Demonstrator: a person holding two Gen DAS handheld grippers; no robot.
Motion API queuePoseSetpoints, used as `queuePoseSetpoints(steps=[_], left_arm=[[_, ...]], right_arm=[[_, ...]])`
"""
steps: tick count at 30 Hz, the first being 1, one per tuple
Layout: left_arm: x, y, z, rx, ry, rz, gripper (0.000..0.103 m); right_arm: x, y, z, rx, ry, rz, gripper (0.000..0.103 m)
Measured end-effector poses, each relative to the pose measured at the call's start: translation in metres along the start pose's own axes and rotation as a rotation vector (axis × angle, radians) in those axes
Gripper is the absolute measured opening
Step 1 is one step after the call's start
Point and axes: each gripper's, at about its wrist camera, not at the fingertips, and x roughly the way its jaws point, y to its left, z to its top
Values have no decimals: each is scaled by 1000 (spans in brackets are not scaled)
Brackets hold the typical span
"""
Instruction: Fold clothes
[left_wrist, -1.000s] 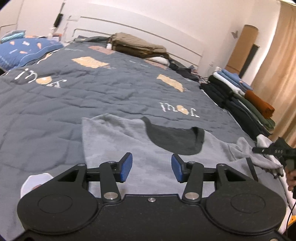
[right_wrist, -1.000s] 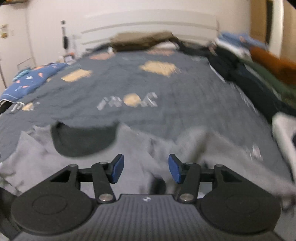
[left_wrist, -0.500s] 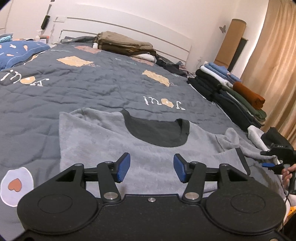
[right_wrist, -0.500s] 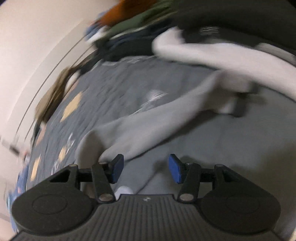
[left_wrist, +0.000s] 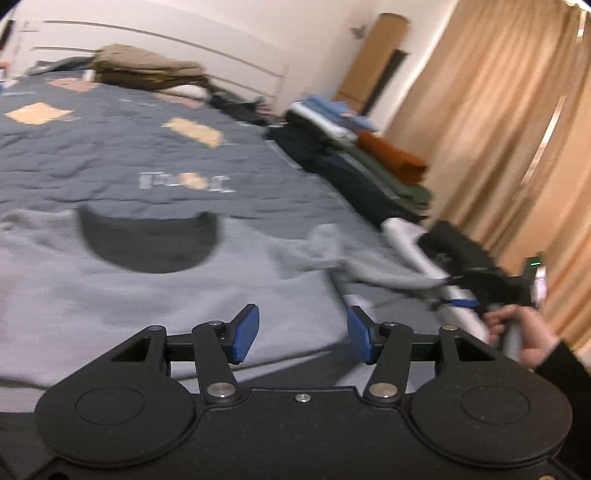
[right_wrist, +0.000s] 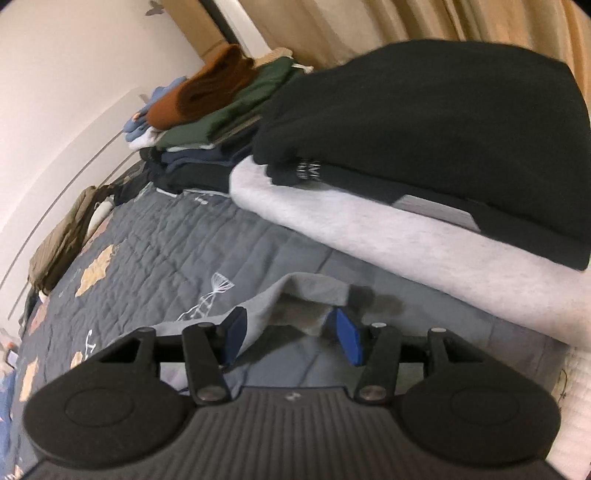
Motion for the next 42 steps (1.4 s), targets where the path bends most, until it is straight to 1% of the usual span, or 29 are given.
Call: queuePoseSetpoints(steps=[1,5,9,11,15,17,19,26,34,40,42], left_arm=[[3,-9,-2,12,-1,-8,58],[15,-40,-9,61,6,-42,59],[29,-55,-16,54,19,-80,59],[36,-60,-20,65,33,-75,59],[41,-68,-26,91,48,-64,59],[42,-72,-29,112,51,-55,59],[43,-76,-31,133,54,-46,59],[51,-85,-40,189,84,-40,59],[50,-89,-43,207,83,-46,59],[50,-89,-43,212,81,-41,60],[50,-89,-43,216,80,-36,60]], right_arm=[[1,-5,2,20,11,4,53],[3,-23,8,93,45,14,53],[6,-29,15,104,34,12,54],[10,-33,17,130,41,31,54],[22,-45,20,235,88,61,55],[26,-51,20,302,105,101,55],[26,-55,21,356,118,124,55],[12,-58,23,430,104,198,56],[26,-63,29,512,108,213,61],[43,-59,26,510,148,189,62],[48,-57,23,515,167,159,62]])
